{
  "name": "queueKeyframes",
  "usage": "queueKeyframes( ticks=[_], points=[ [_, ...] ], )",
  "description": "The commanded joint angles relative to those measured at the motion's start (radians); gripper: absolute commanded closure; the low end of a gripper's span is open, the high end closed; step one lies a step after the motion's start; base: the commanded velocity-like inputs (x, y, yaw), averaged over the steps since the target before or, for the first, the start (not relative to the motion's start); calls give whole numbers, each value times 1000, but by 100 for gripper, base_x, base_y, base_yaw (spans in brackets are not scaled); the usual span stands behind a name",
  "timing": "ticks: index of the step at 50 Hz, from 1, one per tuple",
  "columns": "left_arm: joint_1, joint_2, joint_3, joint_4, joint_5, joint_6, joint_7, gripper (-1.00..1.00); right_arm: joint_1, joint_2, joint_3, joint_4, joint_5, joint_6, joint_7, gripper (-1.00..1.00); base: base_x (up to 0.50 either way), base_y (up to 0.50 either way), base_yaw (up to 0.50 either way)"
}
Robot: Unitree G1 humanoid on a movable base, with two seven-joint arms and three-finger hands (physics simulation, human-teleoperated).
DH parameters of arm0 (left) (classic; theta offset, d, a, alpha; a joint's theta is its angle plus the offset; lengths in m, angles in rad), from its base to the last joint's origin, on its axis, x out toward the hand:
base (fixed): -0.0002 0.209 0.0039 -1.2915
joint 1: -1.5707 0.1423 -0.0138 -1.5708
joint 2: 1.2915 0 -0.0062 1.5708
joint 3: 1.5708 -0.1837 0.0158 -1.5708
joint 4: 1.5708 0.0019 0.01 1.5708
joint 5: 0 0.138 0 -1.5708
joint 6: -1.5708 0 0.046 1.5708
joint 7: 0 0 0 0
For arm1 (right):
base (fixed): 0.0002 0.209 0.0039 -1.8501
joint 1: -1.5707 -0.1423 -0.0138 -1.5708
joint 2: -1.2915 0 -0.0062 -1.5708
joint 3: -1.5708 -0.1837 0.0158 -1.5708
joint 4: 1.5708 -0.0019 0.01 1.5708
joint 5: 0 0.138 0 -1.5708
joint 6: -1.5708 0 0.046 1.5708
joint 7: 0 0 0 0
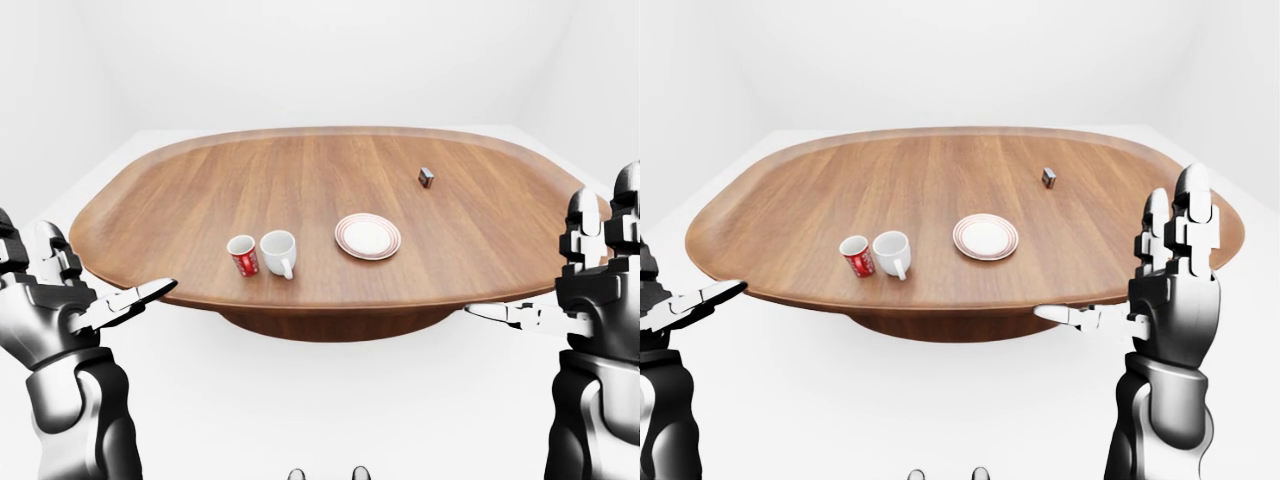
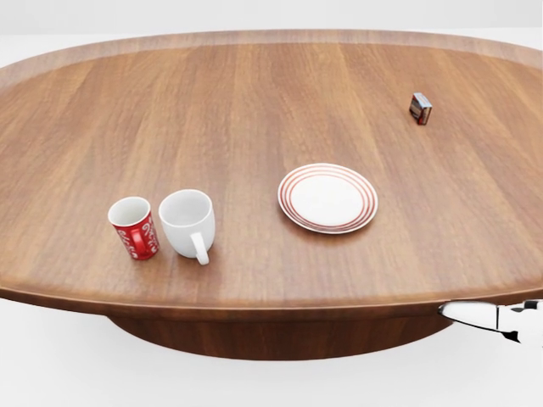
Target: Put the white mug on the plate.
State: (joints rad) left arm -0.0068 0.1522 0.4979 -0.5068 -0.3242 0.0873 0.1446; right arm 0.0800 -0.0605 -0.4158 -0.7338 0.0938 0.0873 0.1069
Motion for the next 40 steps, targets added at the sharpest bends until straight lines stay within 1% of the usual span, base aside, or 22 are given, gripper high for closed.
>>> queueKeyframes(
  ticks=[1, 13, 40],
  points=[
    [0, -1, -3, 5, 3, 0, -2, -100, 0, -2, 10, 19, -12, 0, 2, -100, 24, 0, 0],
    [-2, -2, -7, 22, -4, 0, -6, -100, 3, 1, 9, 21, -15, 0, 1, -100, 25, 0, 0],
    [1, -2, -8, 16, -11, 0, -2, -100, 3, 1, 7, 29, -10, 0, 4, -100, 32, 0, 0]
  ],
)
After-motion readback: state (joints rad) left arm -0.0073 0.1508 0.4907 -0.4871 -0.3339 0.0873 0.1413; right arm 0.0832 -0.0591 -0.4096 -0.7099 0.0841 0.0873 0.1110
